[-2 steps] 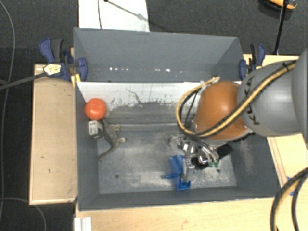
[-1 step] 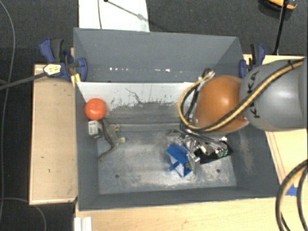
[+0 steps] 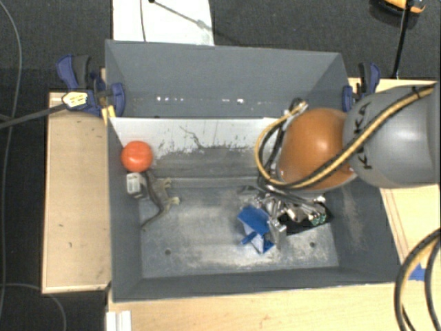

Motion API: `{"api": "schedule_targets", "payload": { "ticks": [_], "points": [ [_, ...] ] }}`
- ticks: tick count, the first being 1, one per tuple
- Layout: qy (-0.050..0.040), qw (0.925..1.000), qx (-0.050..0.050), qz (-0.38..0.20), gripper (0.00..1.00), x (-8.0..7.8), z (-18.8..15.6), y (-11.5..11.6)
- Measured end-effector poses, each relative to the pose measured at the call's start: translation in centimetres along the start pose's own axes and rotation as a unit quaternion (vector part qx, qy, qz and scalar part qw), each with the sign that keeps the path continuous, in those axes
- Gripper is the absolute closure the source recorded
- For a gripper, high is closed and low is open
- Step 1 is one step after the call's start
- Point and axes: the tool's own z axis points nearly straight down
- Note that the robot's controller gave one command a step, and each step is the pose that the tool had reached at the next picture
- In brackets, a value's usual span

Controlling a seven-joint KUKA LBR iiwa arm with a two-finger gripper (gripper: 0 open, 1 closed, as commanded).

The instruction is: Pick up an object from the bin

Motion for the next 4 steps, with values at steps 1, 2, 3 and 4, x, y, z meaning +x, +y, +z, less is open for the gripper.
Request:
{"api": "schedule_targets", "payload": {
  "ticks": [1,2,3,4],
  "points": [
    [-0.0025,1.0000,0.001,-0.009,1.00,0.1,-4.6,-0.1],
    [-0.0061,0.9999,0.002,-0.015,1.00,0.3,-6.0,-0.2],
    [-0.0089,0.9992,0.005,-0.038,1.00,1.4,-5.8,-0.8],
    [-0.0050,0.9987,0.001,-0.051,1.00,0.6,-7.8,0.7]
  ]
}}
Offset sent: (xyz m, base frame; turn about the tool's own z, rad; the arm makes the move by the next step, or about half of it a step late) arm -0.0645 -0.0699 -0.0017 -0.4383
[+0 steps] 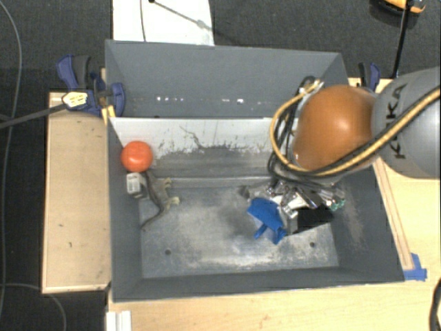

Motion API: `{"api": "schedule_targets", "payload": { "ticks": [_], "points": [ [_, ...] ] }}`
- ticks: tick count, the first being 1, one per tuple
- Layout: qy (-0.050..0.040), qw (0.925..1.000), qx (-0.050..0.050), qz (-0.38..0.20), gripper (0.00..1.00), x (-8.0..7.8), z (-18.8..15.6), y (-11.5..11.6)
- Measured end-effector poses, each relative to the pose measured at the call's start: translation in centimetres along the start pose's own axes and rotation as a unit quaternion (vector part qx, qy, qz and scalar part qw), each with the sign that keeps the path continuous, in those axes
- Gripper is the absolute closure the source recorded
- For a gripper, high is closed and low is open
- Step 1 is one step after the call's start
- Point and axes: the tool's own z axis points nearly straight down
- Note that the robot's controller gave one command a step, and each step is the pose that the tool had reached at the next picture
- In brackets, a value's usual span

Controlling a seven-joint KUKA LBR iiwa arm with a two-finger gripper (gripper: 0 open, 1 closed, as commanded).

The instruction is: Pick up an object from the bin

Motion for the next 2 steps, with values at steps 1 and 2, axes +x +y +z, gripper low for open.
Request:
{"api": "schedule_targets", "payload": {
  "ticks": [1,2],
  "points": [
    [-0.0082,0.9994,0.005,0.033,1.00,-1.8,3.3,-1.8],
    [-0.0012,0.9985,0.000,0.055,1.00,-0.6,-8.0,-0.6]
  ]
}}
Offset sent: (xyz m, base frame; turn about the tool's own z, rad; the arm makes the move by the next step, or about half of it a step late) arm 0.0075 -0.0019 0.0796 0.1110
